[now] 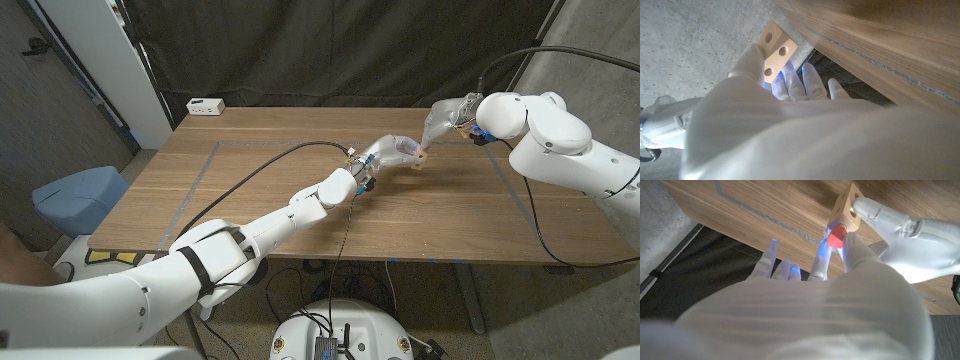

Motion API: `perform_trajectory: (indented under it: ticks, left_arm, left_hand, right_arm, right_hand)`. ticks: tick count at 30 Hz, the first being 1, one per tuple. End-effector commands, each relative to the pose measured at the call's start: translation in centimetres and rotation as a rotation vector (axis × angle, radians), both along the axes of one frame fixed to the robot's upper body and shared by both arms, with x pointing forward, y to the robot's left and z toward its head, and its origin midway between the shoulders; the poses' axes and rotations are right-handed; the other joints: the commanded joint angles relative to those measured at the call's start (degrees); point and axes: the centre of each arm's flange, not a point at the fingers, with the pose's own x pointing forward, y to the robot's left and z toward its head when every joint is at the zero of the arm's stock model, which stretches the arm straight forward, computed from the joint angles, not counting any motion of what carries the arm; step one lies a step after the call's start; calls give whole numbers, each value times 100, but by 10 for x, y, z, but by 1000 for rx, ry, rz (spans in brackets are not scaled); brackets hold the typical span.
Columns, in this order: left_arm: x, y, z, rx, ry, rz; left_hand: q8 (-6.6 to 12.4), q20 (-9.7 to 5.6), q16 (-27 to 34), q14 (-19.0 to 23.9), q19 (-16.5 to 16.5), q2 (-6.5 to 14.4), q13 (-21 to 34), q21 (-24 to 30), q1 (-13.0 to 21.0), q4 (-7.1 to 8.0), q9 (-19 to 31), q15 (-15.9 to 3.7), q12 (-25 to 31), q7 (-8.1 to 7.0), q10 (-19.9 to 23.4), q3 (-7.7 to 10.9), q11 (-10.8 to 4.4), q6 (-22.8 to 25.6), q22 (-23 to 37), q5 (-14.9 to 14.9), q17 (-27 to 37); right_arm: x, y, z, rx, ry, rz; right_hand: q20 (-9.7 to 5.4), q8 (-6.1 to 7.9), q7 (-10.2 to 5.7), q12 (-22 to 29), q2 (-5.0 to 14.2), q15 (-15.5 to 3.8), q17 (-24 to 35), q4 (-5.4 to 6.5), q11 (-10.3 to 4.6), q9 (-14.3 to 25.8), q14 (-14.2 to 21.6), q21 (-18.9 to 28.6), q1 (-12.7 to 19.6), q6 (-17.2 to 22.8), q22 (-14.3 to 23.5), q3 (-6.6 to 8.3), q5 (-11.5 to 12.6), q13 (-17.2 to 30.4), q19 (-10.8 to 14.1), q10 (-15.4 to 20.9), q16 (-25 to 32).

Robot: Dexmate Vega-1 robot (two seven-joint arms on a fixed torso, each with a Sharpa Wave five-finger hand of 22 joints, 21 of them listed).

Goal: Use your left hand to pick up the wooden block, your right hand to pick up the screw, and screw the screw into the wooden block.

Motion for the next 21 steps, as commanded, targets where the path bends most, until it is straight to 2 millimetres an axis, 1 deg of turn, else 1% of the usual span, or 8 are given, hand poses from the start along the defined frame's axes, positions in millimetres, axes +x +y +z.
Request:
perform_trajectory:
  ticks: [1,4,13,20,21]
  left_arm:
    - [0,0,0,2,2,-1]
    - [0,0,0,3,1,-1]
    - [0,1,1,2,-4,0]
    - [0,1,1,4,-1,-1]
    - [0,1,1,4,-1,-1]
  left_hand:
    - [73,31,16,-10,-1,168,187,6,52,73,35,-487,273,-346,371,42,-370,889,12,30,10]
    - [74,25,19,-6,0,175,190,7,59,70,35,-479,269,-344,358,45,-367,890,12,35,12]
    - [106,20,25,0,-1,156,186,7,56,65,35,-494,280,-355,392,25,-371,967,12,38,13]
    - [104,17,29,7,-3,156,195,7,65,59,34,-499,285,-349,394,22,-375,960,12,41,14]
    - [105,19,28,1,-3,163,188,7,65,62,34,-499,281,-341,394,23,-375,963,12,41,16]
  right_arm:
    - [2,-2,-2,17,-6,4]
    - [3,-2,-3,18,-8,4]
    - [5,-3,-2,23,-16,1]
    - [6,-4,-1,24,-24,-9]
    - [6,-4,-2,24,-28,-7]
  right_hand:
    - [-13,62,4,38,-2,-47,9,27,-14,25,44,29,37,97,20,12,-30,17,53,79,33]
    - [-24,84,-2,51,7,-62,10,41,7,24,63,28,19,149,20,3,-39,17,61,127,42]
    - [-59,131,91,71,34,-99,15,86,9,18,104,28,-58,275,20,-20,-60,13,84,224,60]
    - [-81,166,125,84,63,-113,20,126,21,8,162,34,-142,385,21,-39,-75,9,120,303,81]
    - [-85,166,133,101,77,-111,21,141,36,4,178,32,-169,396,21,-45,-79,8,122,360,87]
